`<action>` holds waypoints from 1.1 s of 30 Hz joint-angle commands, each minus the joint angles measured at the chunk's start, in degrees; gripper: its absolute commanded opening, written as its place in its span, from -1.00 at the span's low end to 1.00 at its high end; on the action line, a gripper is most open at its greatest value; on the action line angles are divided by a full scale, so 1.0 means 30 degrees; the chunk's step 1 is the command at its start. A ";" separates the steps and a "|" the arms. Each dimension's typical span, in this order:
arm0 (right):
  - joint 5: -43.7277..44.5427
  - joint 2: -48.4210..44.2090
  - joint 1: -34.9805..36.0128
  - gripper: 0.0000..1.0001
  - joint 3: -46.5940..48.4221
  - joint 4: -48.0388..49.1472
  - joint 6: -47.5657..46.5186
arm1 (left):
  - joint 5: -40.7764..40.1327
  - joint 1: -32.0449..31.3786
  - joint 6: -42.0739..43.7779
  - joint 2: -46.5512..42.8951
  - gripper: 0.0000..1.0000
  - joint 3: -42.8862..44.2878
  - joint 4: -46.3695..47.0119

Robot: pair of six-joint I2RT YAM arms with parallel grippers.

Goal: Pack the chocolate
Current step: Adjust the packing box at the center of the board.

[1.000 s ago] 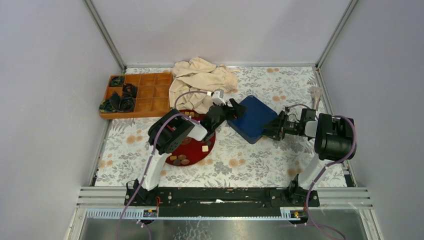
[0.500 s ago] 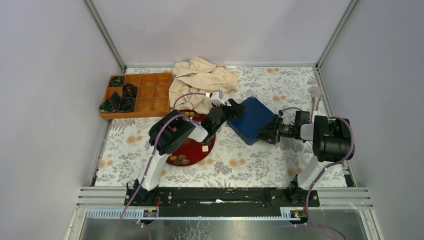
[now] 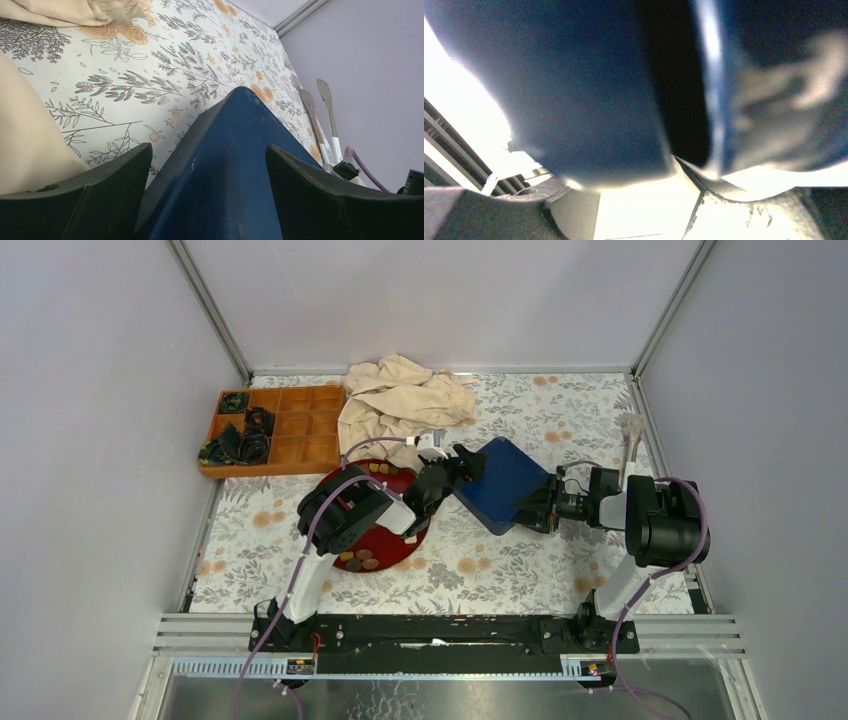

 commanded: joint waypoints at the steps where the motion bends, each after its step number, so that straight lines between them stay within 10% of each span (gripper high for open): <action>1: 0.4536 -0.0561 0.1296 0.16 0.0699 0.3334 -0.0688 | 0.4764 -0.4751 -0.3588 -0.0865 0.77 0.0050 0.2606; 33: 0.8893 -0.3628 0.3102 0.10 0.5034 -0.7941 -0.9231 | 0.4925 -0.5430 -0.3076 -0.1051 0.76 -0.0695 0.2705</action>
